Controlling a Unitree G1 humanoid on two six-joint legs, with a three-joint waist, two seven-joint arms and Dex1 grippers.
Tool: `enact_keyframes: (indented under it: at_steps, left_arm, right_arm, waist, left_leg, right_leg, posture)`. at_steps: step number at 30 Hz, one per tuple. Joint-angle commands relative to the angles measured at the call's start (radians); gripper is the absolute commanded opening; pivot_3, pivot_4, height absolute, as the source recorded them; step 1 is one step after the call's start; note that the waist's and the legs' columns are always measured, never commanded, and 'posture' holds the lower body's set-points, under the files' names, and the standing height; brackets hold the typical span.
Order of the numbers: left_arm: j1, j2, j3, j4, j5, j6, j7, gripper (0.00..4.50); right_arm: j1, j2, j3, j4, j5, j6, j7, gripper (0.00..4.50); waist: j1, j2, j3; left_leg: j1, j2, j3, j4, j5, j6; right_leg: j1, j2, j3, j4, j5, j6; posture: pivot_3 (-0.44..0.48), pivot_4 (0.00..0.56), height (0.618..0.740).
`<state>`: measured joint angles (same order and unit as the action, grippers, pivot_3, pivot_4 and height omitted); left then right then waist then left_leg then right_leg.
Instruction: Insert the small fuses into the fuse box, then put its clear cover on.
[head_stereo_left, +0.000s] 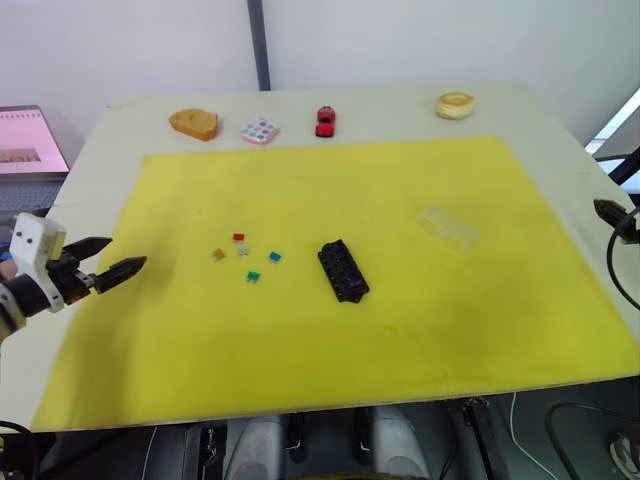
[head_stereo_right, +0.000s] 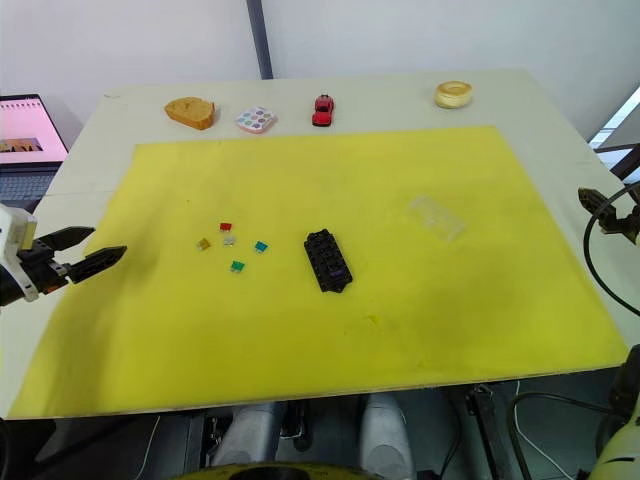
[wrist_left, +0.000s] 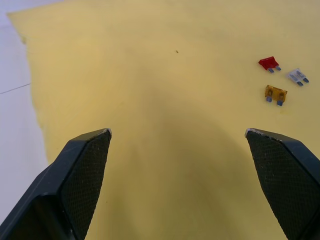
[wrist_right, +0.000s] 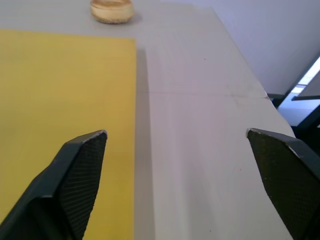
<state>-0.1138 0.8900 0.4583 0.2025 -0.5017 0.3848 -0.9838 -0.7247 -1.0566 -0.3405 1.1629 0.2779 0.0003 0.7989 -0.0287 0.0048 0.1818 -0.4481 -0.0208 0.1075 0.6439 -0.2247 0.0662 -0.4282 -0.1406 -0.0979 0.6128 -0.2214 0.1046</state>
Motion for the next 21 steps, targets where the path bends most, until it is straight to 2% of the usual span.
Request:
enact_keyframes:
  at_steps: [1, 5, 11, 16, 21]
  left_arm:
    - [0.012, 0.001, 0.03, -0.027, 0.001, -0.018, 0.014, 4.5]
    - [0.045, 0.007, 0.039, -0.049, -0.031, 0.04, 0.006, 4.5]
    - [0.025, 0.012, 0.021, -0.047, -0.012, 0.031, 0.013, 4.5]
    - [0.008, 0.037, 0.003, -0.056, -0.037, 0.107, -0.024, 4.5]
    - [-0.06, 0.05, -0.068, -0.106, -0.055, 0.179, -0.08, 4.5]
  right_arm:
    - [-0.03, -0.008, -0.013, -0.005, -0.012, -0.022, -0.02, 4.43]
    - [-0.029, 0.008, 0.0, -0.019, -0.03, -0.024, -0.014, 4.43]
    - [-0.055, 0.041, 0.003, -0.036, -0.044, -0.05, -0.025, 4.43]
    - [-0.137, 0.068, -0.023, -0.056, 0.0, 0.063, -0.054, 4.43]
    - [-0.223, 0.124, 0.031, -0.218, 0.011, 0.252, 0.0, 4.43]
  waist:
    - [-0.004, 0.0, 0.0]
    - [-0.006, 0.0, 0.0]
    - [-0.01, 0.0, 0.0]
    - [-0.013, 0.001, 0.0]
    - [-0.014, 0.0, 0.0]
  left_leg:
    - [0.0, 0.0, 0.0, 0.0, 0.0, 0.0]
    - [0.0, 0.0, 0.0, 0.0, 0.0, 0.0]
    - [0.0, 0.0, 0.0, 0.0, 0.0, 0.0]
    - [0.0, 0.0, 0.0, 0.0, 0.0, 0.0]
    - [0.0, 0.0, 0.0, 0.0, 0.0, 0.0]
  right_leg:
    - [0.0, 0.0, 0.0, 0.0, 0.0, 0.0]
    - [0.0, 0.0, 0.0, 0.0, 0.0, 0.0]
    - [0.0, 0.0, 0.0, 0.0, 0.0, 0.0]
    - [0.001, 0.0, 0.0, 0.0, 0.002, 0.003]
    - [0.001, 0.0, 0.0, 0.001, 0.001, 0.002]
  posture:
    - [0.0, 0.15, 0.74]
    - [0.0, 0.15, 0.74]
    - [0.0, 0.15, 0.74]
    - [0.0, 0.15, 0.74]
    - [0.0, 0.15, 0.74]
